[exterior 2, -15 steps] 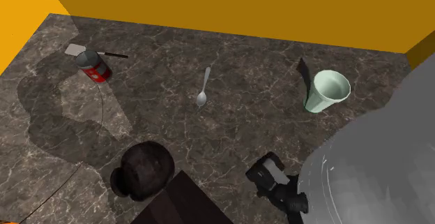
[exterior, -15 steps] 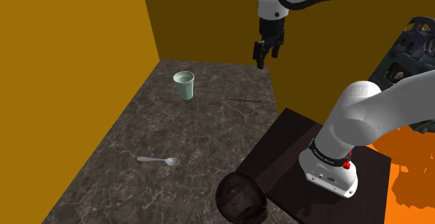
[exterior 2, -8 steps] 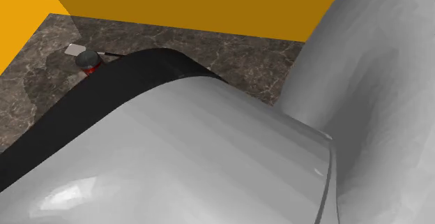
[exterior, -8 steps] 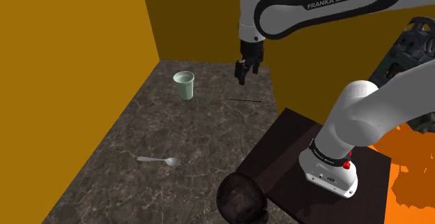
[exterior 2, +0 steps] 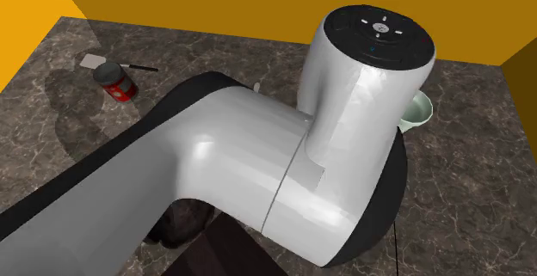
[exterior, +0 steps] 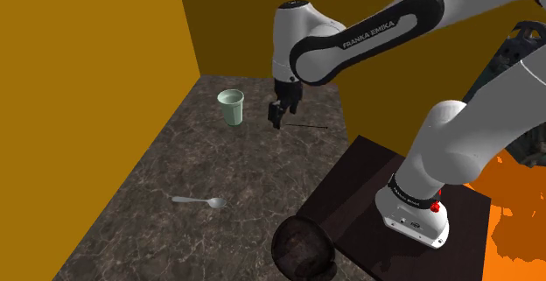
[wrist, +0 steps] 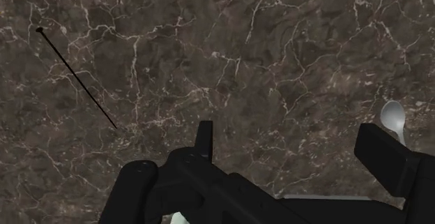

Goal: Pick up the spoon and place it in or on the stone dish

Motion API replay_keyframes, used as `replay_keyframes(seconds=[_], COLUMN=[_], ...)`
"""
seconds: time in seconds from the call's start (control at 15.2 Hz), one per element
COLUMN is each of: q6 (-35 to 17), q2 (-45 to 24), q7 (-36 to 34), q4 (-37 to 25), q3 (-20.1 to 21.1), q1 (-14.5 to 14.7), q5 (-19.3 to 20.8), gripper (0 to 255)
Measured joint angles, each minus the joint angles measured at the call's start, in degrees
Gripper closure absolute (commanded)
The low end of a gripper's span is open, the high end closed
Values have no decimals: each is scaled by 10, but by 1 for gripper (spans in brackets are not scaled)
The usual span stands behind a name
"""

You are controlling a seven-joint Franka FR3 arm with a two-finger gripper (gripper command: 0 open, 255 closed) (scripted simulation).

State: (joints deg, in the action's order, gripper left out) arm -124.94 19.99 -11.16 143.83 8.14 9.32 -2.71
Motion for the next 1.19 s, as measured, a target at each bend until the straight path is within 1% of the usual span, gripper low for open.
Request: replay_keyframes(seconds=[0.33, 0.59, 0.99, 1.19], q6=[-89, -153, -236, -267], q2=[-81, -161, -280, -346], q7=[-6, -19, -44, -65], q4=[-12, -44, -103, -149], q3=[22, 40, 58, 59], q1=[17, 30, 50, 69], q5=[-7, 0, 30, 56], gripper=[0, 0, 0, 0])
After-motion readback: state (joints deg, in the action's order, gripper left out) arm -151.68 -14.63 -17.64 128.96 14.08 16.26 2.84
